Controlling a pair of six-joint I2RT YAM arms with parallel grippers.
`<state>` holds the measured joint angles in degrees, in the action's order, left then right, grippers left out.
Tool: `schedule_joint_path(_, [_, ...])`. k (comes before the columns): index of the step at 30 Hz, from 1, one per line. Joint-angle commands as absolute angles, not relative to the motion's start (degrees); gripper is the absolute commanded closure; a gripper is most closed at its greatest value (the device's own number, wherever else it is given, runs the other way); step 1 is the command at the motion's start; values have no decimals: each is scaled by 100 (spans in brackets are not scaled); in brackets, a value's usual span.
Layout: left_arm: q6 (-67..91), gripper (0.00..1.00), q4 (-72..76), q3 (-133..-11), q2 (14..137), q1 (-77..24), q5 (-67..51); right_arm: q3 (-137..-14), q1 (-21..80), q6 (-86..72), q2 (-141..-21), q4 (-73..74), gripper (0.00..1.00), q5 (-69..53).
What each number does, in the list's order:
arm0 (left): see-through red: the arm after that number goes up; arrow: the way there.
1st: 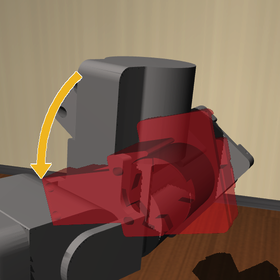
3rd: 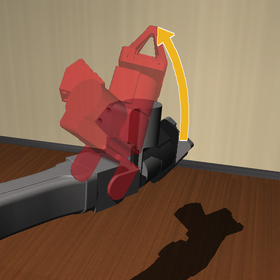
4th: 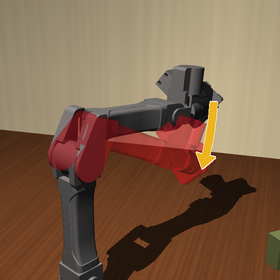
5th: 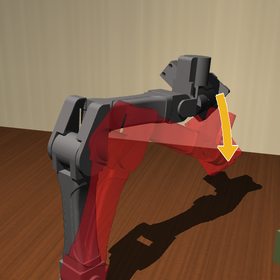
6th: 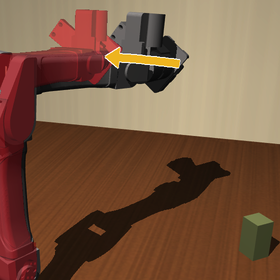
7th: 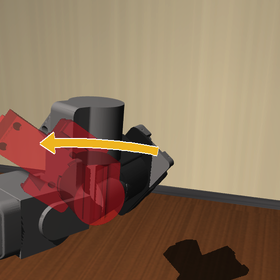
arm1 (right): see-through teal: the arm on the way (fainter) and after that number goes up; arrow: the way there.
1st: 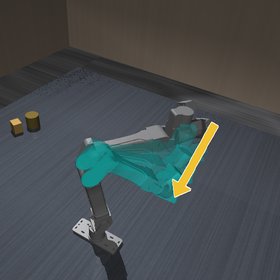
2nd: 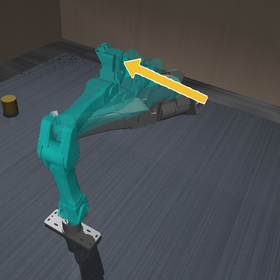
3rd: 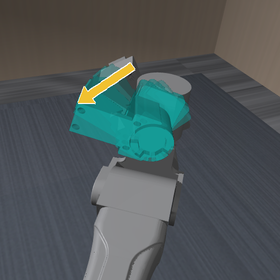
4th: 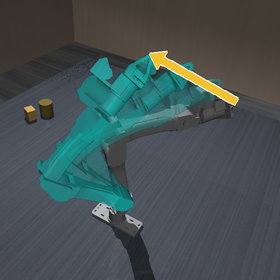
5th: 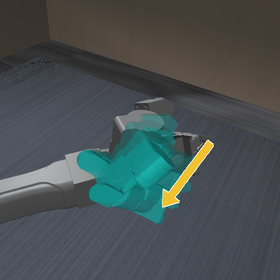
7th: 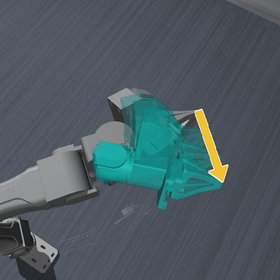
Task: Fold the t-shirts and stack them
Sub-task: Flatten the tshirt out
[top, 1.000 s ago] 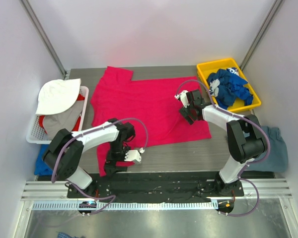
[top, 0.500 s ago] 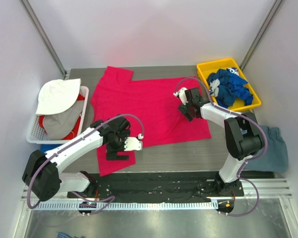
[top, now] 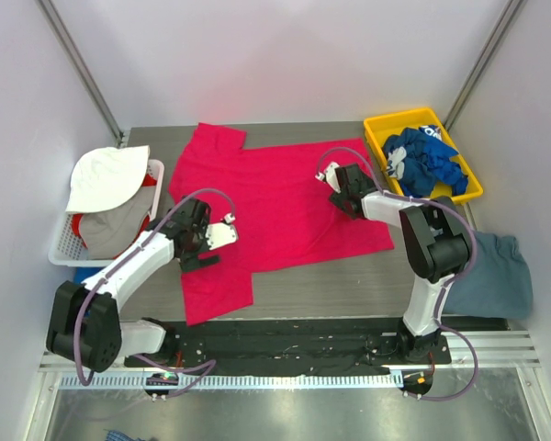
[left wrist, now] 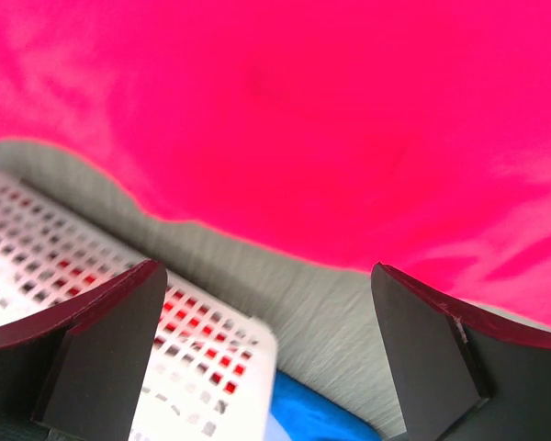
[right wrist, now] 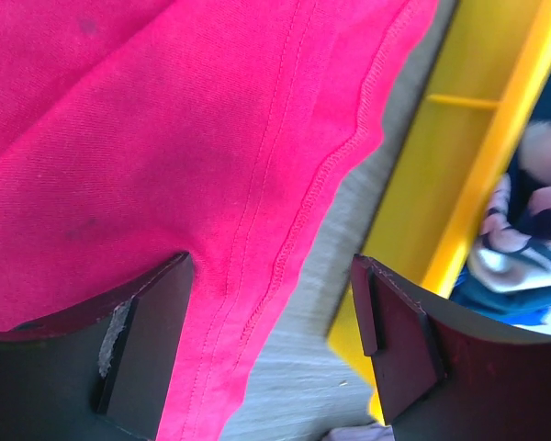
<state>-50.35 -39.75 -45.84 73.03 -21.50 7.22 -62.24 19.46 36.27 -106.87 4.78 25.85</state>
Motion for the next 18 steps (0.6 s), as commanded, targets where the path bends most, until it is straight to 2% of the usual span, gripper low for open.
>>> schedule_joint_path(1, [-5299, 0, -3481, -4755, 7409, -1855, 905, -6293, 1960, 4121, -10951, -174, 22, 3058])
schedule_joint_path(10, [-5379, 0, -3103, -4843, 7989, -1521, 949, -5748, 1951, 4737, -11065, -984, 22, 3586])
schedule_joint_path(18, [-5370, 0, -3085, -4817, 8121, -1520, 844, -5827, 1951, 4413, -10811, -555, 23, 3324])
